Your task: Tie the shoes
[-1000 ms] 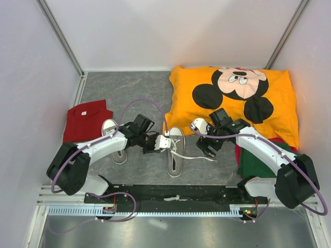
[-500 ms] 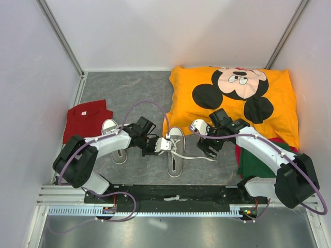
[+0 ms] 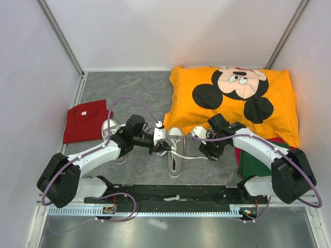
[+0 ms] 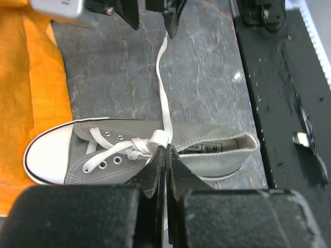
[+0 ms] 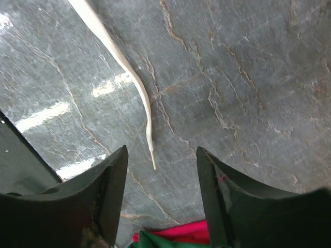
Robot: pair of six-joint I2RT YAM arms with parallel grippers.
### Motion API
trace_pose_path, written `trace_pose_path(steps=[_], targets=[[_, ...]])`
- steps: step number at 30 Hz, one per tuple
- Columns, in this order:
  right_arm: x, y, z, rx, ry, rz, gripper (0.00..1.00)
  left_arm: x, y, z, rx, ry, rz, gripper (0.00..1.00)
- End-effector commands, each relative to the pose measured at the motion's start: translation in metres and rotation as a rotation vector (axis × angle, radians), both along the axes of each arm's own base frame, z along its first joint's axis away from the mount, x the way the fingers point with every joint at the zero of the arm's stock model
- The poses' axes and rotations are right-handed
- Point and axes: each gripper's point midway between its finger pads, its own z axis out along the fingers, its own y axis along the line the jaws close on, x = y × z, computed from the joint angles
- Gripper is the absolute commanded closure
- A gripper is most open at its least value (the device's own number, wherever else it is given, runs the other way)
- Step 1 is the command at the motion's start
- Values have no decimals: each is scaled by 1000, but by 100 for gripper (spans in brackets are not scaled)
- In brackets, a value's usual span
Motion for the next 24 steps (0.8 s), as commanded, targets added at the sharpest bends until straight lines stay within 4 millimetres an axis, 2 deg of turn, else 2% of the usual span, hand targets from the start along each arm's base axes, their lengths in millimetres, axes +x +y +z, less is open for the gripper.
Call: trace_pose_path(steps=[1,2,5,10,14,15,17,18,19,22,23,24], targets=[[1,12,-1,63,-6,39,39,6,-15,28,-145,34,51,98],[0,12,-5,62,4,36,40,4,-13,25,-148,27,56,99],[-2,15,-11,58,24,61,41,7,-10,30,-194,-27,96,99],[-4,21,-21,50,20,115,41,3,-8,28,-199,-17,98,98],[-9,17,-37,-9,1,143,44,2,-7,26,-197,-13,96,99],[-8,12,-40,-32,-5,133,47,1,-7,26,-198,-16,93,98],[-9,9,-42,-45,-9,111,67,1,-6,26,-198,-22,92,98],[-8,8,-42,-47,-13,98,78,0,-6,26,-194,-22,85,98],[-7,9,-40,-40,-18,87,100,-2,-6,27,-196,-36,68,98],[4,18,-17,13,-75,32,100,-8,-4,26,-201,-70,33,98],[17,26,3,62,-127,-2,100,-10,-3,24,-201,-74,22,99],[23,31,14,90,-148,-18,100,-11,-3,24,-200,-82,14,98]])
